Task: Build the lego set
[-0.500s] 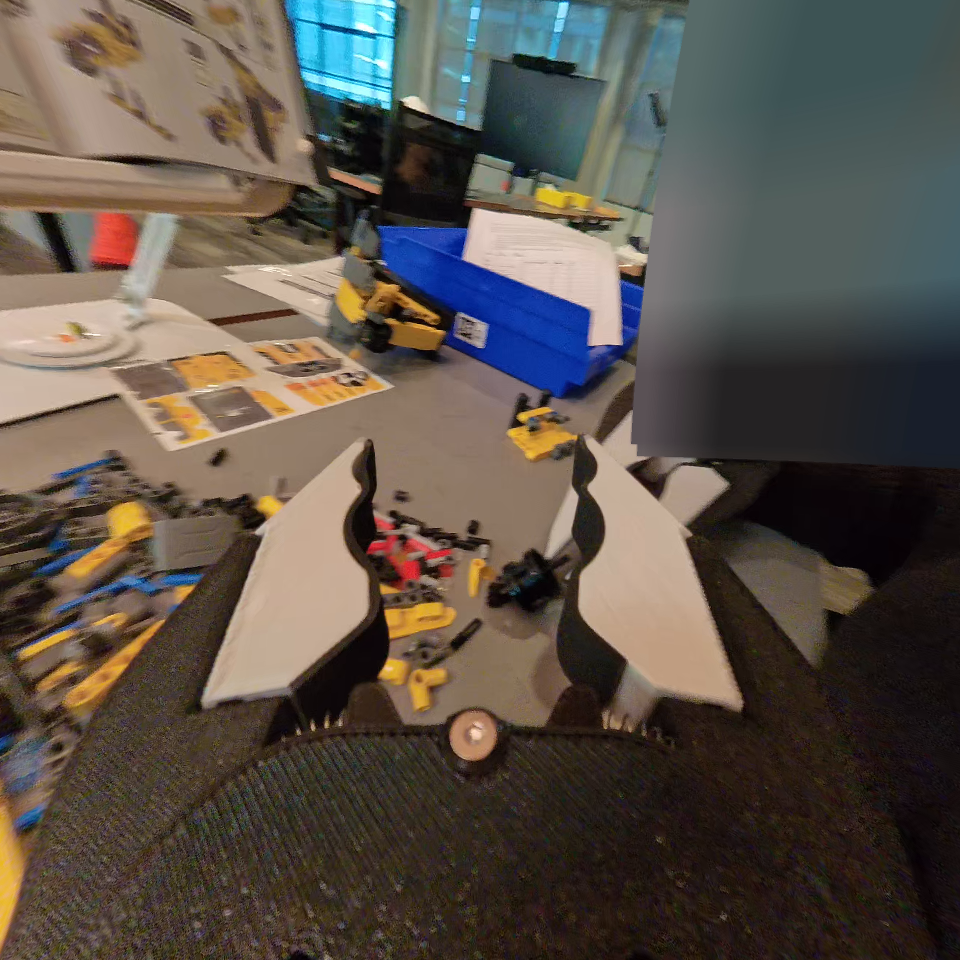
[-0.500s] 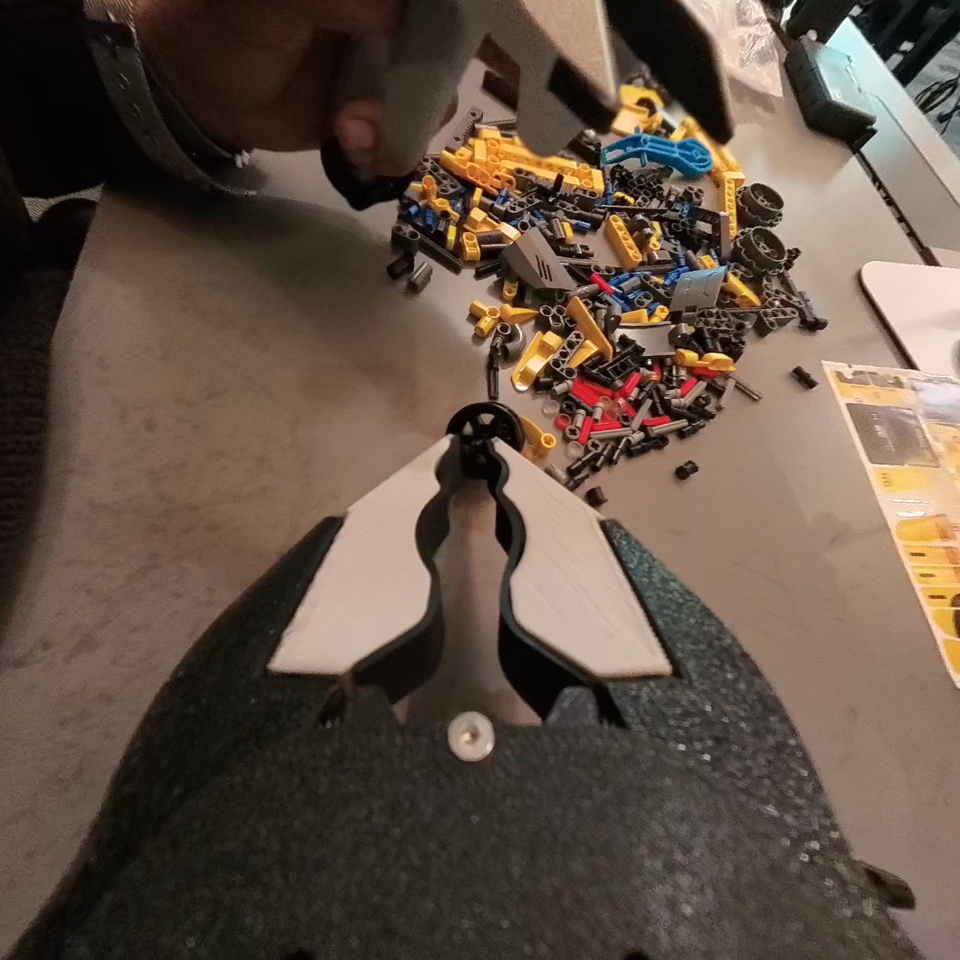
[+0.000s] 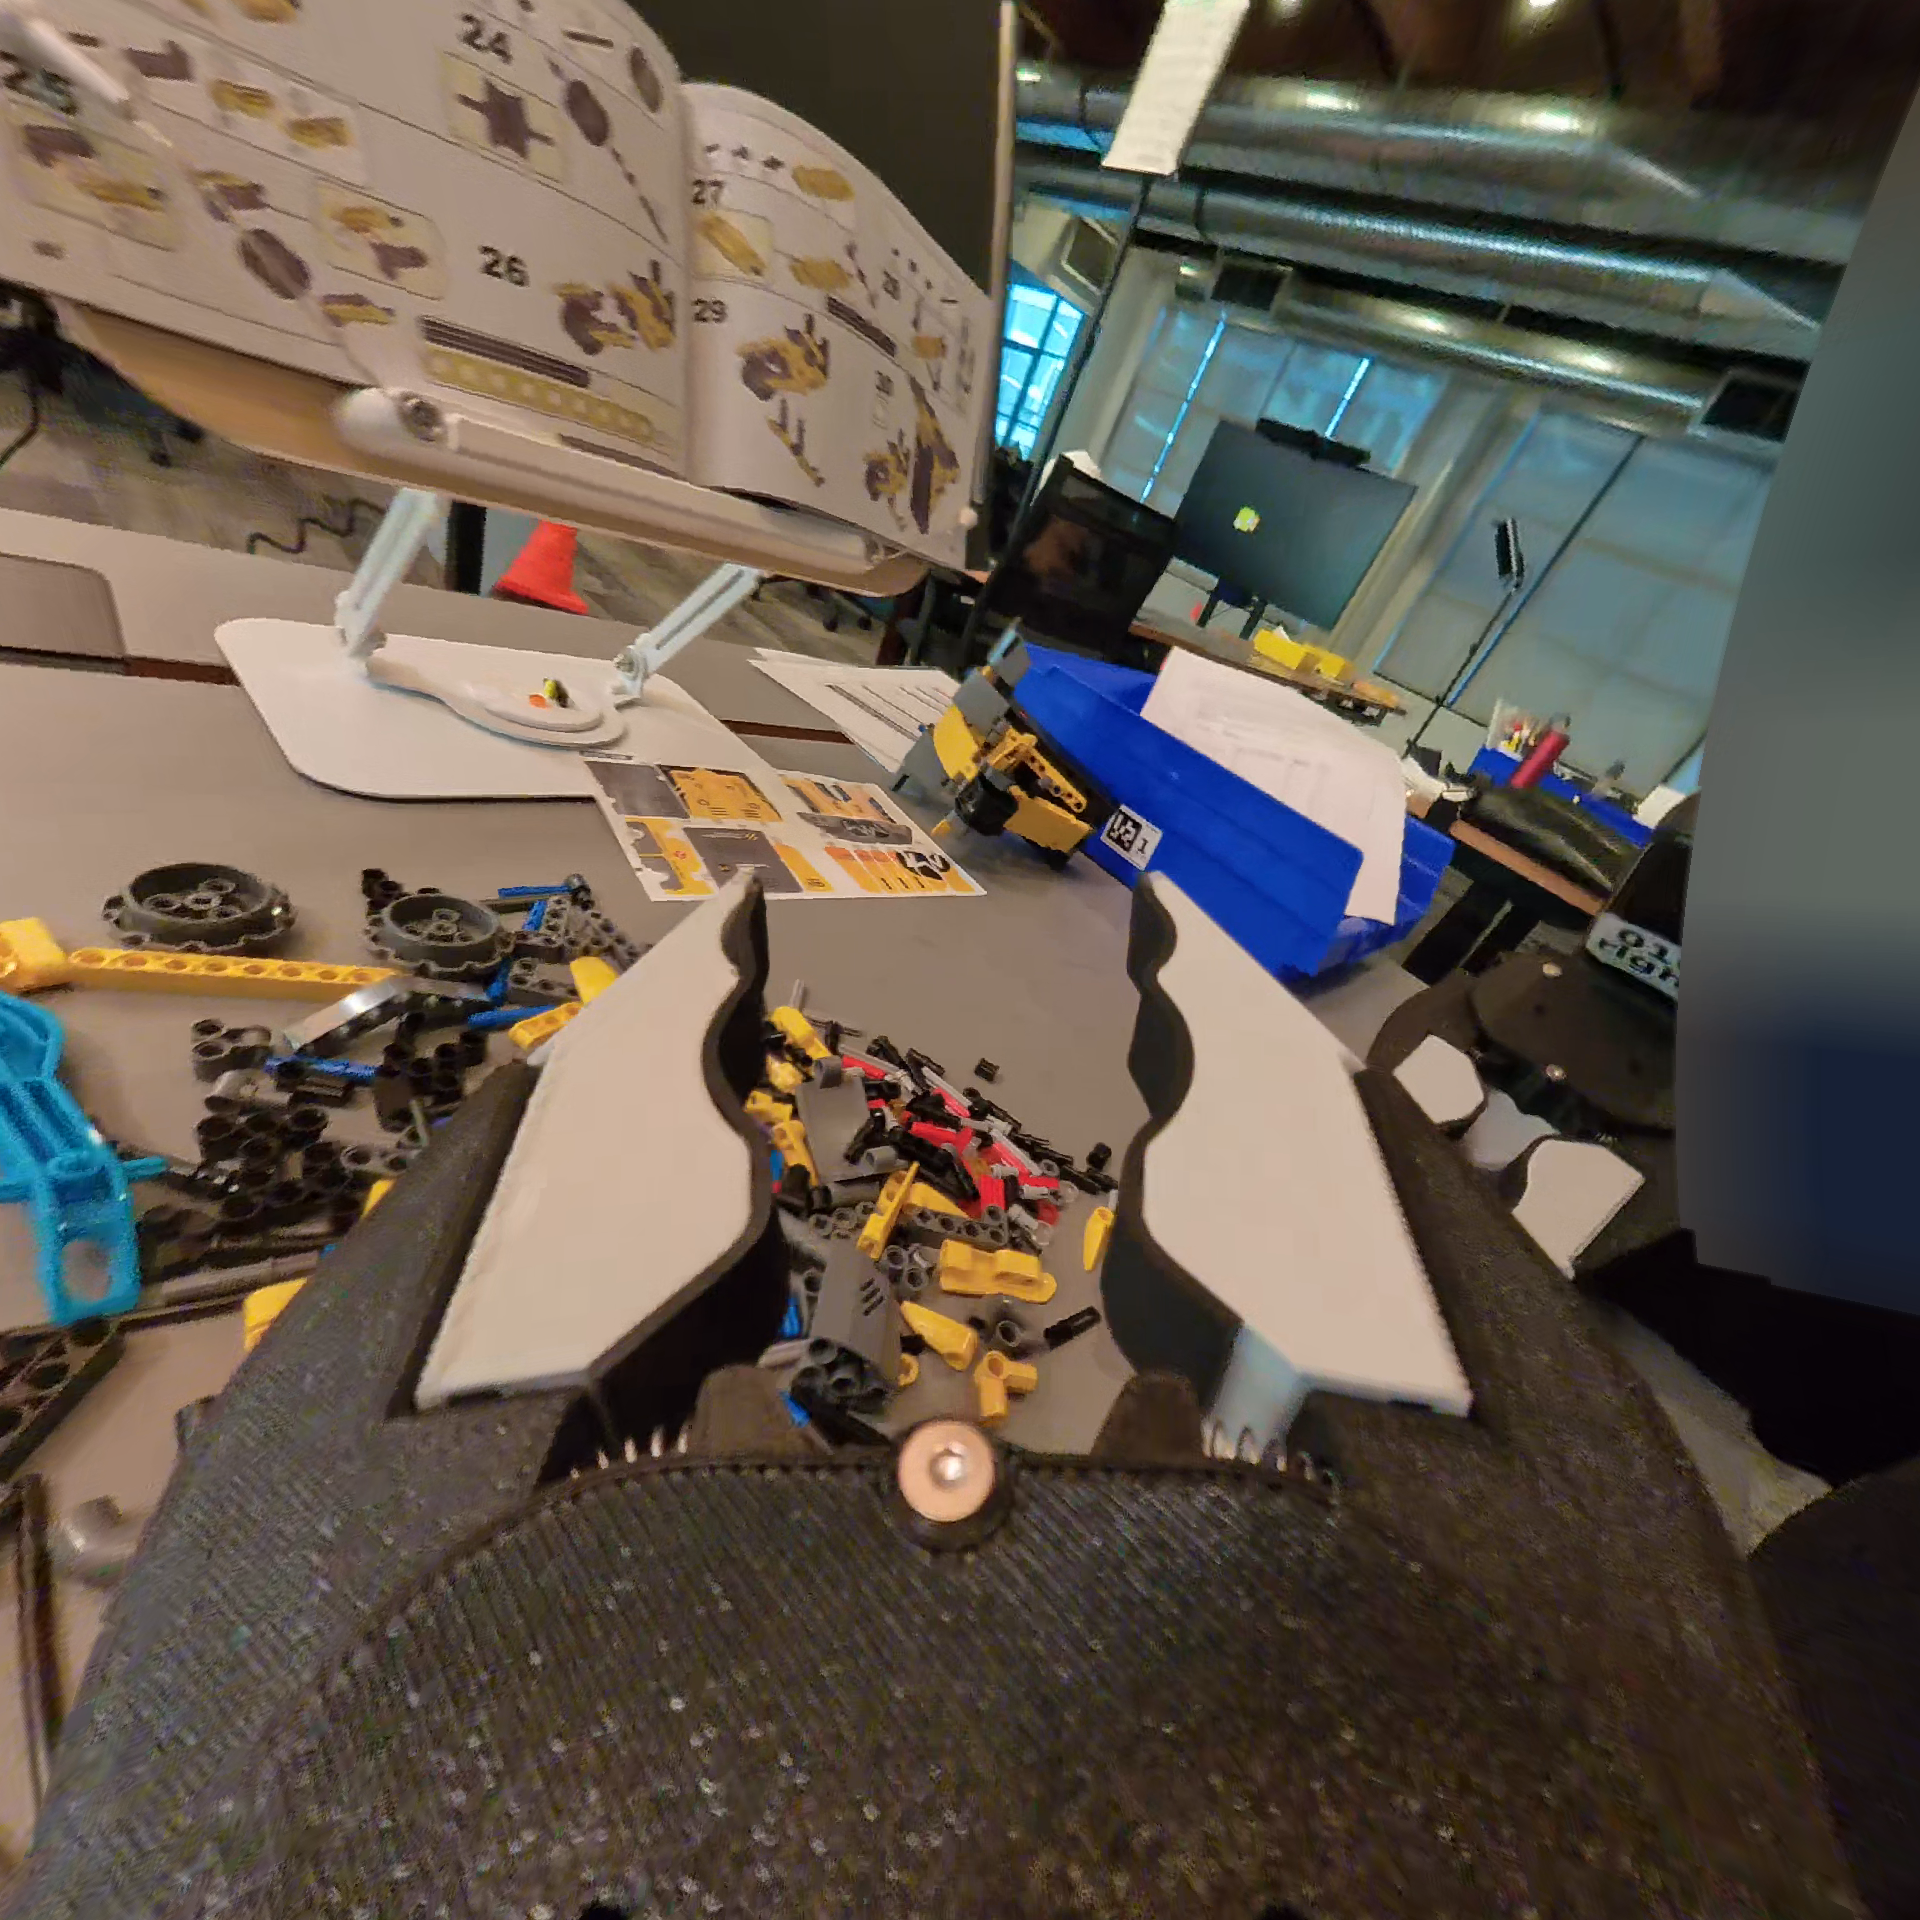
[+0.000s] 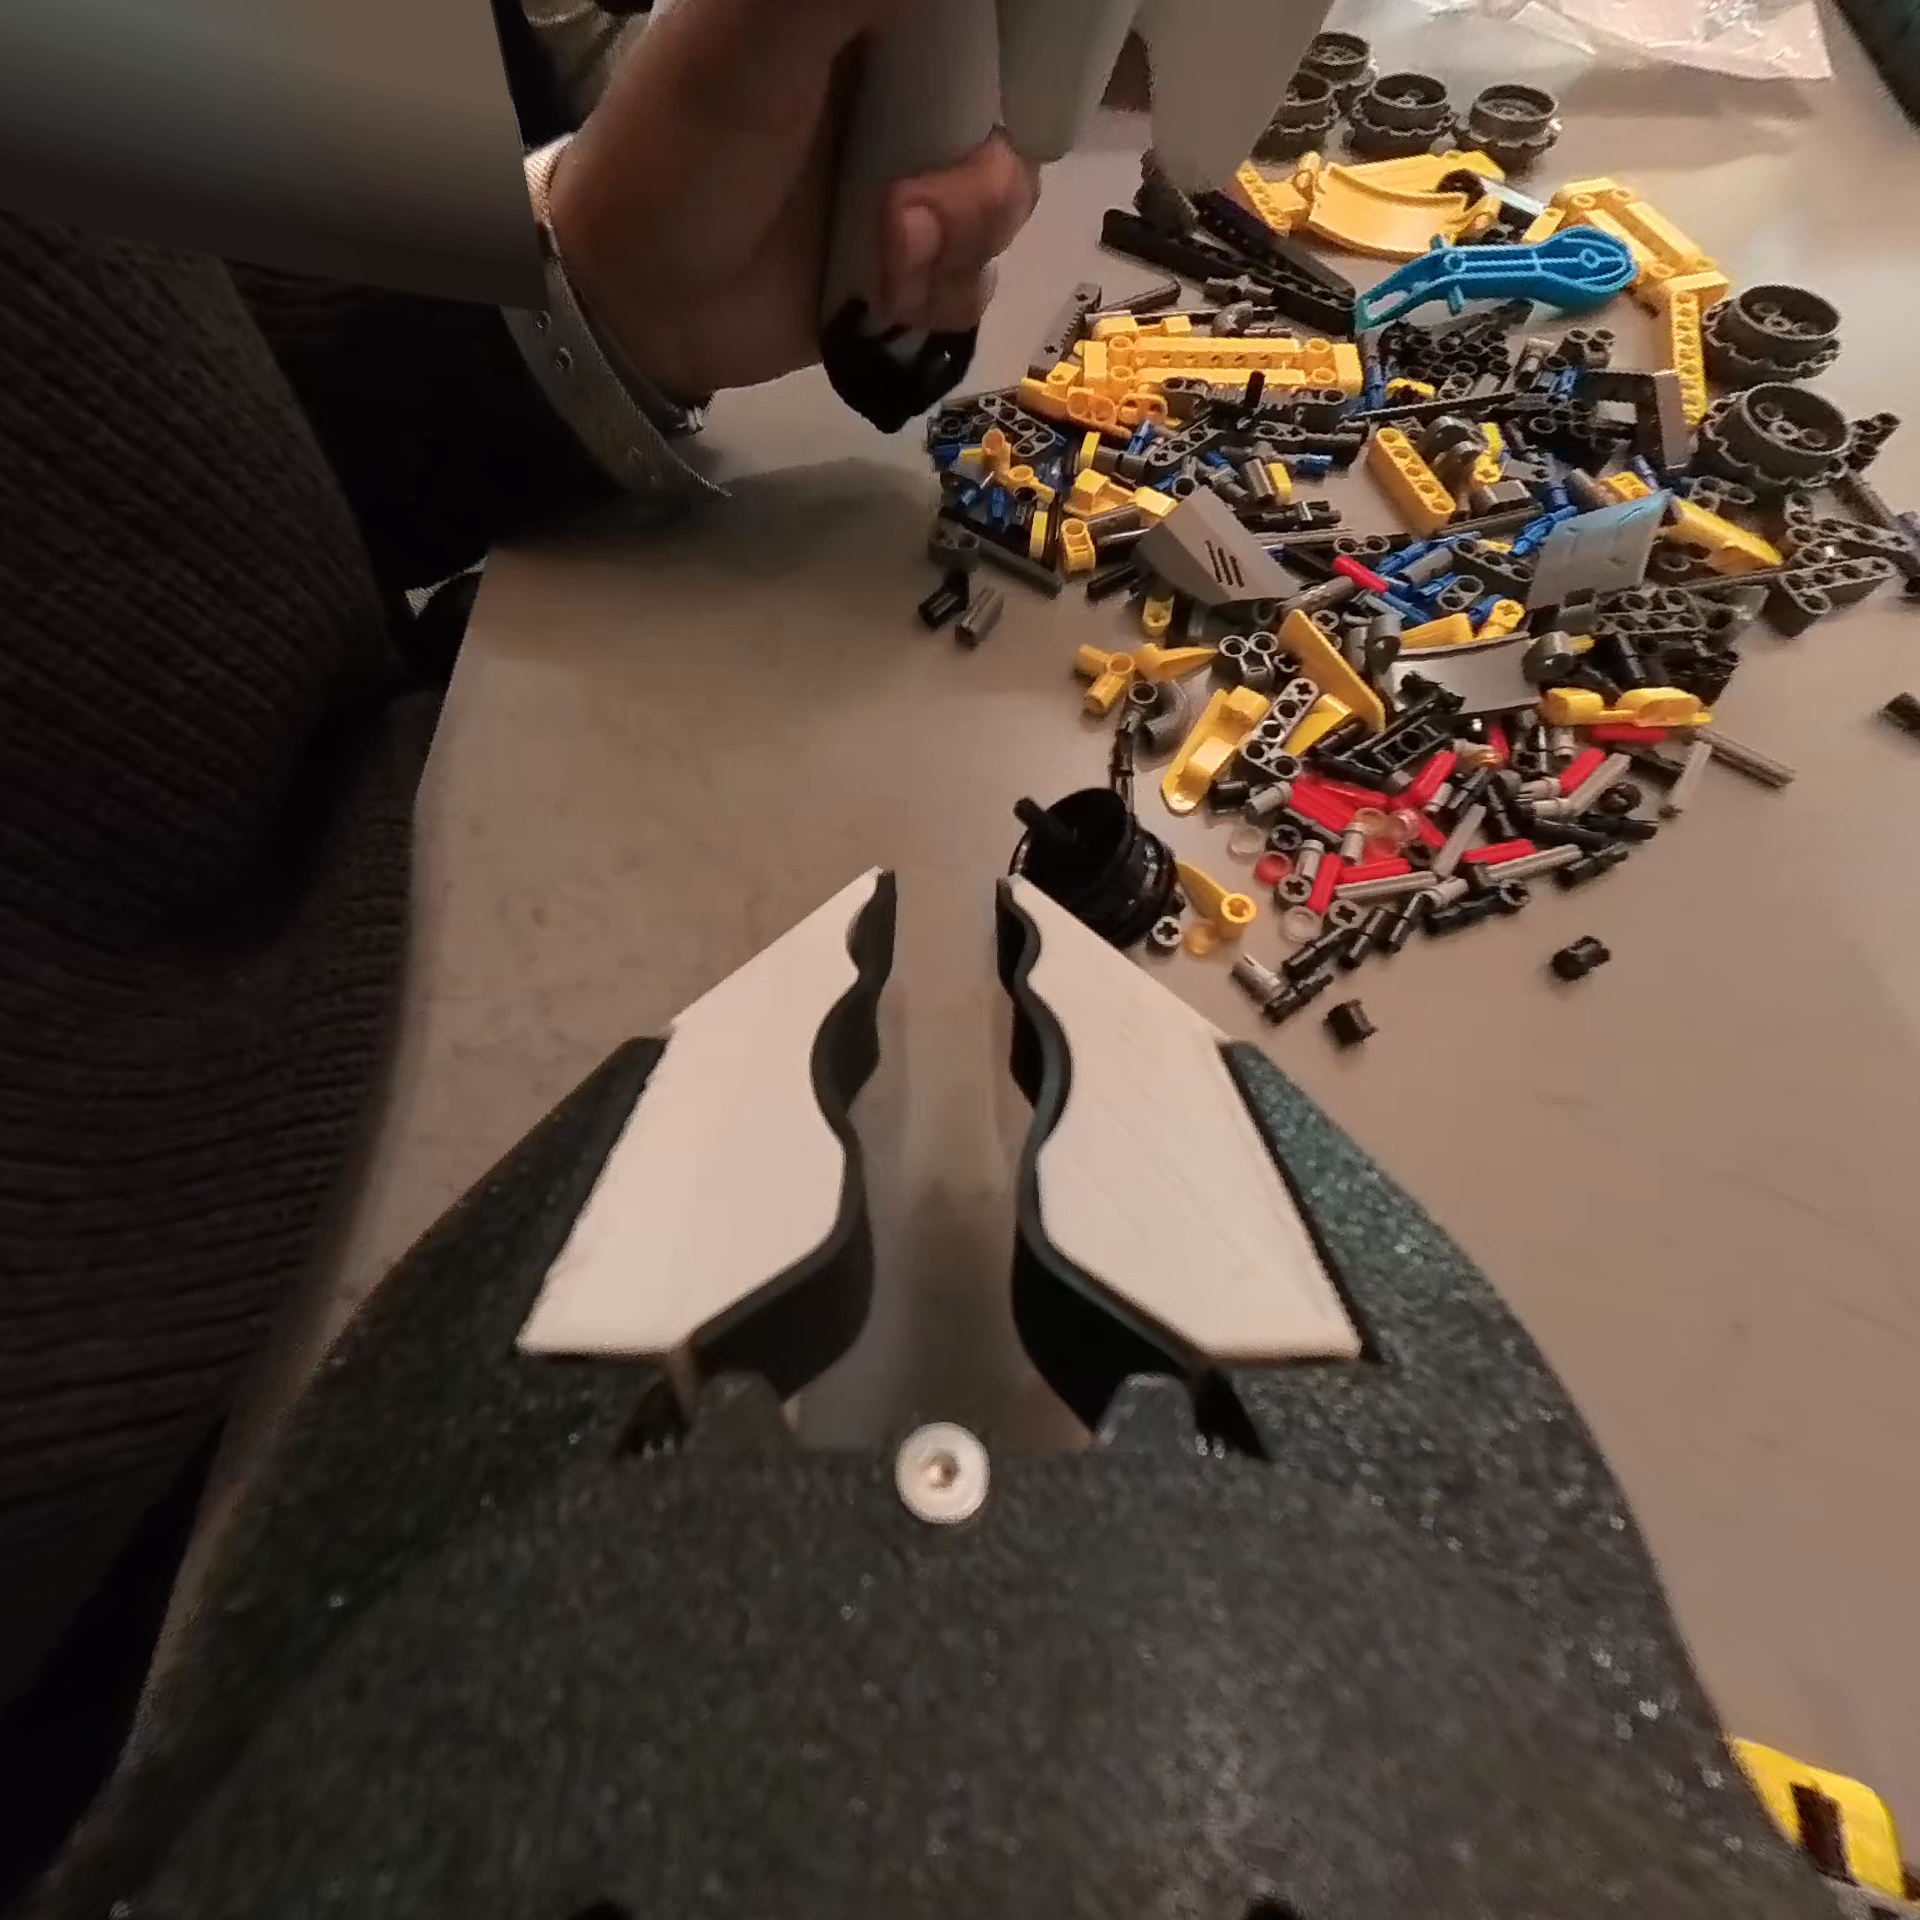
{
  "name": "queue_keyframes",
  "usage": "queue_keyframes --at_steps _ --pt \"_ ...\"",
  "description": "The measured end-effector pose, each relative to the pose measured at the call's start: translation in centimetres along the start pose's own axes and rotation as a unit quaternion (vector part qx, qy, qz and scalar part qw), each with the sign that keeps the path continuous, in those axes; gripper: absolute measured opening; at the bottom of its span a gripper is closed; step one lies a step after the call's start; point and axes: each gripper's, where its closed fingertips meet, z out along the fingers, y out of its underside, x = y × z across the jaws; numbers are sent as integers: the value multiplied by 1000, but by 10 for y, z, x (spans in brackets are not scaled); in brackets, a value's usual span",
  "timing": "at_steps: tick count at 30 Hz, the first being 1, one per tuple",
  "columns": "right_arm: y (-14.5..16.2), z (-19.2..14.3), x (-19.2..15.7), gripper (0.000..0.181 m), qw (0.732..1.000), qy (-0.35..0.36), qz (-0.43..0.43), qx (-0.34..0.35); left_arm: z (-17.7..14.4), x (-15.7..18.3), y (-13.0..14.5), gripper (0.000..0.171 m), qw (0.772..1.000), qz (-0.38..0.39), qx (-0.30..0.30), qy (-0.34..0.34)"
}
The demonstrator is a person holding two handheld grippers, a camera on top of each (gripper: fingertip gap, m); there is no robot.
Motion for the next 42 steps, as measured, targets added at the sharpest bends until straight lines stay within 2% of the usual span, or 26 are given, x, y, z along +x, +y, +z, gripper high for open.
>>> queue_keyframes --at_steps 2,5,9,12,15,18,22,27,32,38,42 --pt "-2 -1 1 19 1000 -1 6 7 0 -5 7 54 1000 -8 -24 -2" --pt "-7 -5 4 19 1000 -1 19 25 8 -7 37 46 993 16 -113 -10" --pt "-13 -11 12 18 998 14 34 45 16 -2 83 33 967 94 -236 -19" --pt "-17 -16 18 18 997 27 39 60 17 -4 100 26 949 136 -281 -33" --pt "-21 -18 19 19 996 27 46 74 17 -4 109 22 942 137 -305 -30" --pt "-22 -19 20 19 995 25 51 78 18 -7 112 18 939 140 -313 -39" --pt "-22 -18 19 19 995 23 52 78 19 -15 119 21 925 161 -336 -68" --pt "-21 -17 19 19 995 24 50 77 19 -16 123 3 918 177 -347 -76" --pt "-23 -19 19 19 995 26 48 79 19 -13 115 1 930 161 -324 -64" --pt "-24 -20 20 19 995 33 44 82 19 0 86 0 966 91 -241 -21" --pt "-26 -21 20 19 995 34 44 86 18 5 73 0 978 44 -205 7"
